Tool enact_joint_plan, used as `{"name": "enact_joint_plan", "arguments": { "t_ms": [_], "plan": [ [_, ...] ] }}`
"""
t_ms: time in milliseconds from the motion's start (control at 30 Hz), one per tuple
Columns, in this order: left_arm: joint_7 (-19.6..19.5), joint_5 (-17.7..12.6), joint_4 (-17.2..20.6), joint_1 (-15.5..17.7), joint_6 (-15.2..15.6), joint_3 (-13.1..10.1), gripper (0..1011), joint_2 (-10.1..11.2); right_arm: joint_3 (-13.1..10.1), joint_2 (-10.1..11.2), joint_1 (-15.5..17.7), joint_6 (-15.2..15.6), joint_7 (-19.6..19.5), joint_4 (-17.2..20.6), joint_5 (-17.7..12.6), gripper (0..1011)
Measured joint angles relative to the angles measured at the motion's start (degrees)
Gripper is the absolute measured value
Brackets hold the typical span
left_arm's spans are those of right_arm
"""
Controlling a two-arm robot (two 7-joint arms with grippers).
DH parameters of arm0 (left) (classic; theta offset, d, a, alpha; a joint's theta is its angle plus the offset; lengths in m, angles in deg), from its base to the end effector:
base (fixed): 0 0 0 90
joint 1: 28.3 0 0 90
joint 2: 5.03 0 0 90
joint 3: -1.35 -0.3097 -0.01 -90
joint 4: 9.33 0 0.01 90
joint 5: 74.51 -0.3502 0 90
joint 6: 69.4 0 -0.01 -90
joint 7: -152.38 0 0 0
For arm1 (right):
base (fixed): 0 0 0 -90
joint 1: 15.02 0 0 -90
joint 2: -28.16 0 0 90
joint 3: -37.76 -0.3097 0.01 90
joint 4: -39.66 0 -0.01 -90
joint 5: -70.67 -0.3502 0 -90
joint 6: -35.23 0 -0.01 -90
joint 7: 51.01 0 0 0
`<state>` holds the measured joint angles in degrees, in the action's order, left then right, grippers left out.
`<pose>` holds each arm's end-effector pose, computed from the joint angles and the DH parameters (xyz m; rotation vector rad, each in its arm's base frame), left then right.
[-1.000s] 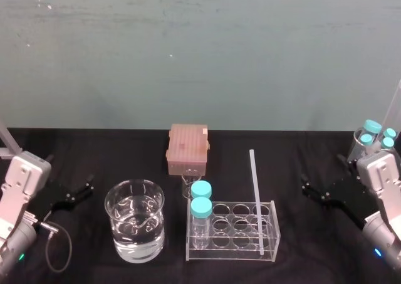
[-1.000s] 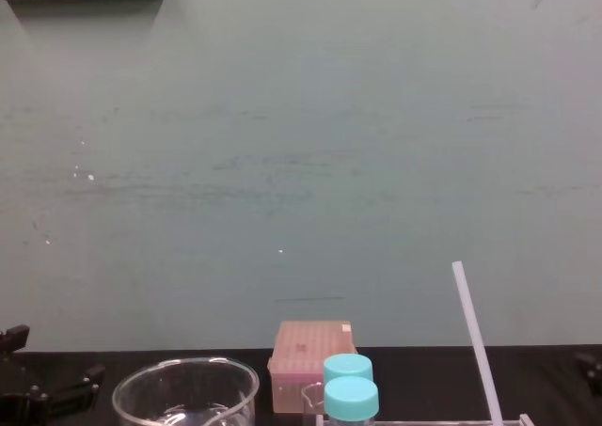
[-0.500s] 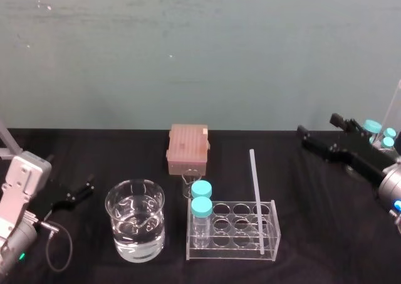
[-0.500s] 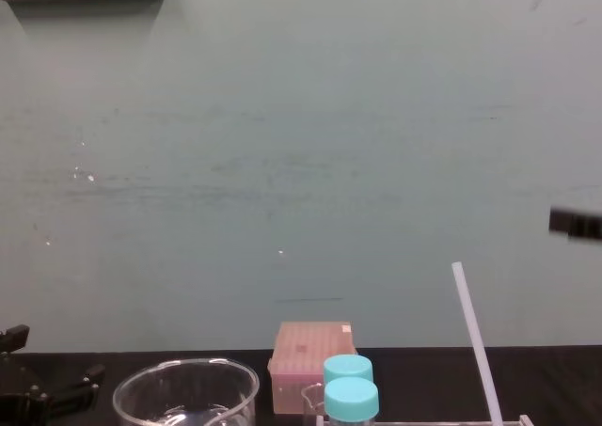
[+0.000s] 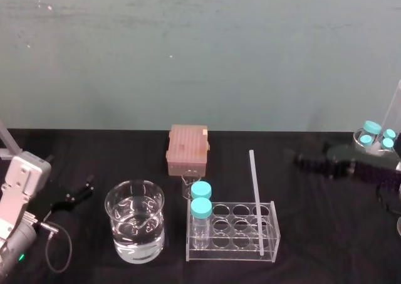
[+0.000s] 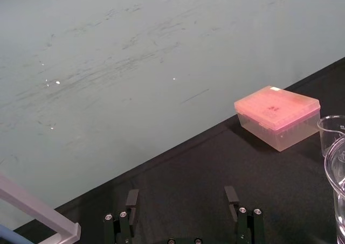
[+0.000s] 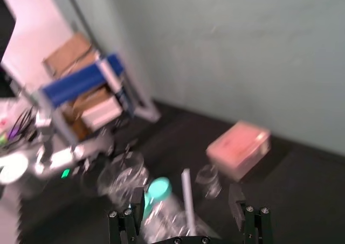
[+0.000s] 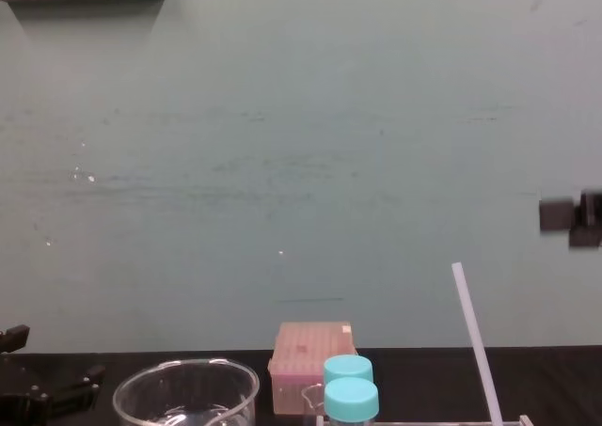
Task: Pick up the stirring rod with one hand, then place it down.
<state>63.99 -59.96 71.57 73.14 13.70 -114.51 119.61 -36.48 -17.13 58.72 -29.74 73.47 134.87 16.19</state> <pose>0.4005 0.0829 -0.3260 0.3044 -0.2850 1.2479 0.4179 -0.1301 -0.1683 -0.0684 0.3113 -0.6646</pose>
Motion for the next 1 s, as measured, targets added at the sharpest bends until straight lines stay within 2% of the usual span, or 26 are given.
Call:
{"name": "enact_joint_plan", "arguments": {
  "t_ms": [67, 200, 500, 667, 1000],
  "plan": [
    [0.0, 0.0, 0.0, 0.0, 0.0, 0.0, 1005, 0.0, 2.03, 1.05, -1.09, 1.83, 1.16, -0.15, 0.55, 1003],
    [0.0, 0.0, 0.0, 0.0, 0.0, 0.0, 1005, 0.0, 4.93, 1.59, -2.93, 4.02, 1.58, -0.7, 1.56, 1003],
    [0.0, 0.0, 0.0, 0.0, 0.0, 0.0, 1005, 0.0, 9.4, 0.34, -6.55, 5.73, 0.88, -2.94, 3.11, 1003],
    [0.0, 0.0, 0.0, 0.0, 0.0, 0.0, 1005, 0.0, 12.15, -0.69, -8.94, 5.09, 0.92, -4.76, 4.75, 1003],
    [0.0, 0.0, 0.0, 0.0, 0.0, 0.0, 1005, 0.0, 16.22, -2.45, -12.52, 0.47, 1.47, -8.14, 8.5, 1003]
  ]
}}
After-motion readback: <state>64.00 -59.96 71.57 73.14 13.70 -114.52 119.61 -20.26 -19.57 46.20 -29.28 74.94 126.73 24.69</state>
